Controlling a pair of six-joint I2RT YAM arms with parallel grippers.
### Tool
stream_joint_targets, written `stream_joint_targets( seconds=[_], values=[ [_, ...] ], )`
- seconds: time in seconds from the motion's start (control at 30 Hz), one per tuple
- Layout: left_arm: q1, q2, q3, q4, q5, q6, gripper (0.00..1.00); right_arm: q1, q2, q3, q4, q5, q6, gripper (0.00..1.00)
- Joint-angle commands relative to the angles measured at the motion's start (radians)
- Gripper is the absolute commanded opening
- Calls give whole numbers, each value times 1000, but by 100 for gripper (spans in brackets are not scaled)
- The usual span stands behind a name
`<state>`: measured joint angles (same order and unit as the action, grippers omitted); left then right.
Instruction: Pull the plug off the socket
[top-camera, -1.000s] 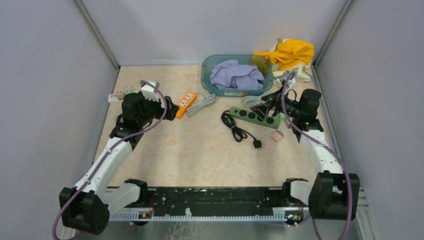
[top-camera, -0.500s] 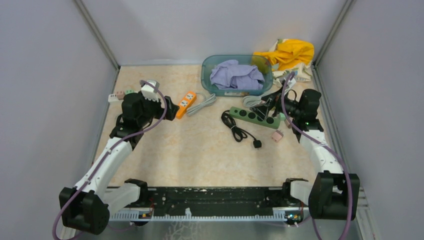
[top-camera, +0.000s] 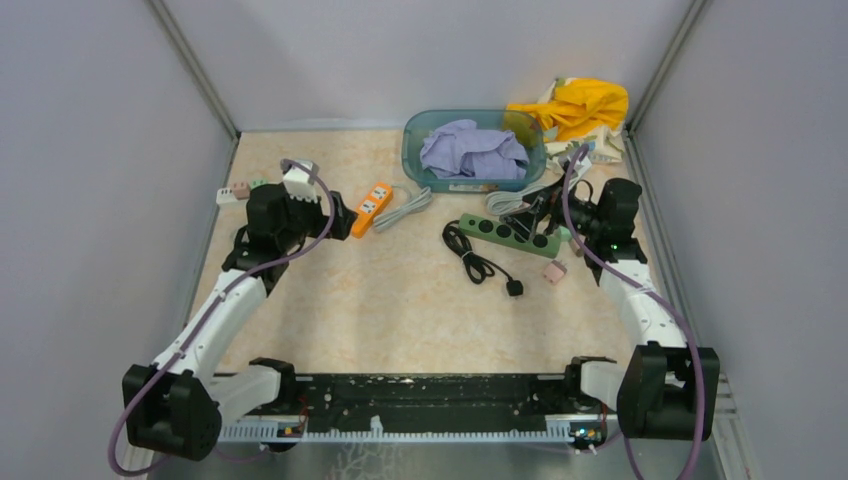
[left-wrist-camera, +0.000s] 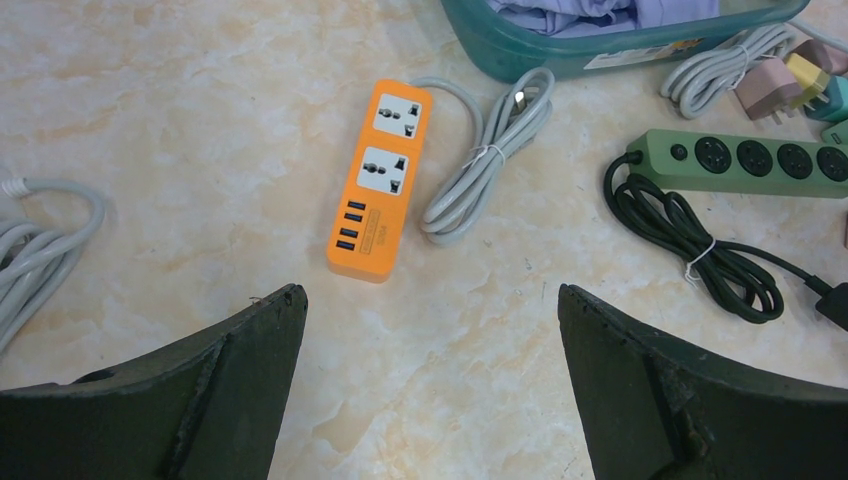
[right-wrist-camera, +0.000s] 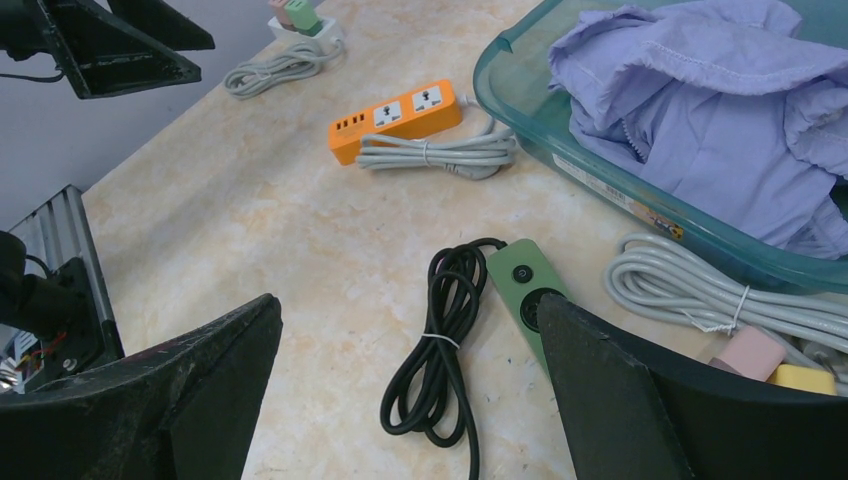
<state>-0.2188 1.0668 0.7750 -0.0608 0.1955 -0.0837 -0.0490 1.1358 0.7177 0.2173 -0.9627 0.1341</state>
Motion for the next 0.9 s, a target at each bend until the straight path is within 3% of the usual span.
stream_joint_targets(
  seconds=[0.0,0.23,0.47,0.57,0.73,0.87],
  values=[
    [15,29,15,-16,-24,-22,100,-9,-32,19,30,-15,-7,99],
    [80,84,35,-29,-11,-78,100,-9,-32,19,30,-16,-8,99],
    [230,168,50,21,45,-227,100,-10,-26,2,65,-14,27,99],
    [256,218,78,15,-83,-290,100,-10,-28,-5,82,-14,46,99],
    [264,353,200,-78,-425,-385,100,-10,-30,-12,107,-21,76,99],
    [265,541,384,-164,-578,-332,100,-9,-42,-17,118,-24,87,99]
  ],
)
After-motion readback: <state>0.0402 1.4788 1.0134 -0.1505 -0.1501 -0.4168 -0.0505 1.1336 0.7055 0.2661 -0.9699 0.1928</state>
